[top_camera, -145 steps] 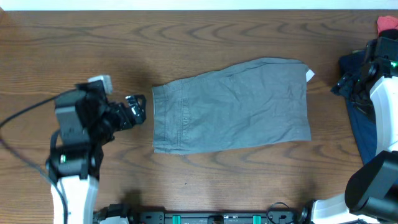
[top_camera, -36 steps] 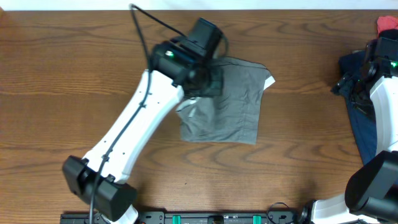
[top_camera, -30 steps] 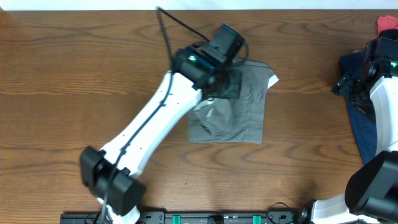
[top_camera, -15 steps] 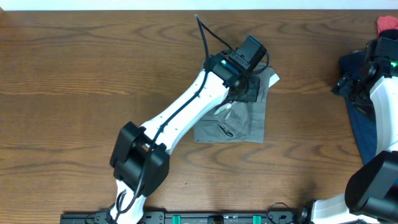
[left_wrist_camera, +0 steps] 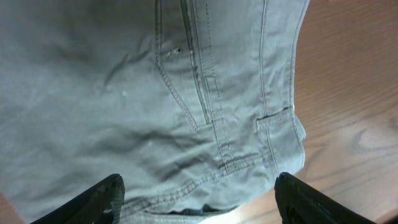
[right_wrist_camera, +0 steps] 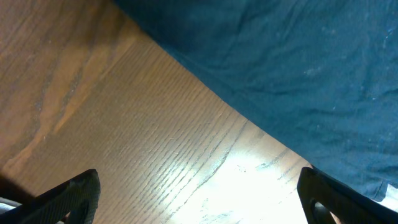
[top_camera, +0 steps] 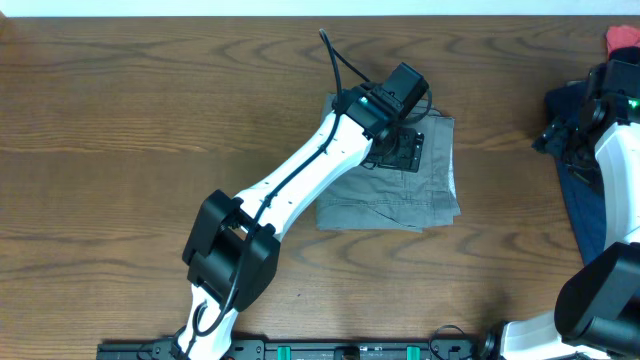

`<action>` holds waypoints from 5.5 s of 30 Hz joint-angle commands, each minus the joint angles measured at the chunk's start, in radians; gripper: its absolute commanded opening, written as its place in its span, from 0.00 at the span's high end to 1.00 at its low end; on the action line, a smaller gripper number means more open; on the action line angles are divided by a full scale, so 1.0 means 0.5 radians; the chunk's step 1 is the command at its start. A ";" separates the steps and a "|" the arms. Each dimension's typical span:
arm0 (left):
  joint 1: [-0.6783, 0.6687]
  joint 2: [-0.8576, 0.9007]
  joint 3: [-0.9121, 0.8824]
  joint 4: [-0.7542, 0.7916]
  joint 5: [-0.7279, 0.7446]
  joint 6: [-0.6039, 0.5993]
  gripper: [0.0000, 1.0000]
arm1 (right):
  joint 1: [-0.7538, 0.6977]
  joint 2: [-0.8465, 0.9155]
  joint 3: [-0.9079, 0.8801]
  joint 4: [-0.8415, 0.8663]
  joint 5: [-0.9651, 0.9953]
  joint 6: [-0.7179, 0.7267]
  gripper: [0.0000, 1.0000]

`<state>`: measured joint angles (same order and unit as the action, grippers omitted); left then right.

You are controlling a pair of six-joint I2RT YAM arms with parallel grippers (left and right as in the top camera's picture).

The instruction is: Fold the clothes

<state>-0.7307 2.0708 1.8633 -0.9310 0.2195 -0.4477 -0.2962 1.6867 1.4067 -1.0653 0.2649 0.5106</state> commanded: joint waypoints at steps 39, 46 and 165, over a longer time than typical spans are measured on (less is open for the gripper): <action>-0.147 0.526 -0.058 0.057 0.434 0.016 0.94 | 0.004 -0.033 0.002 -0.002 0.024 -0.021 0.01; -0.143 0.572 -0.057 0.031 0.432 0.017 0.93 | 0.004 -0.033 0.002 -0.002 0.024 -0.022 0.01; 2.403 0.097 -0.776 -0.040 0.488 -0.266 0.50 | 0.004 -0.033 0.002 -0.002 0.024 -0.022 0.01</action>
<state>0.5240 2.1059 1.4784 -0.9154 0.4488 -0.5797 -0.2962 1.6867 1.4067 -1.0649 0.2649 0.5106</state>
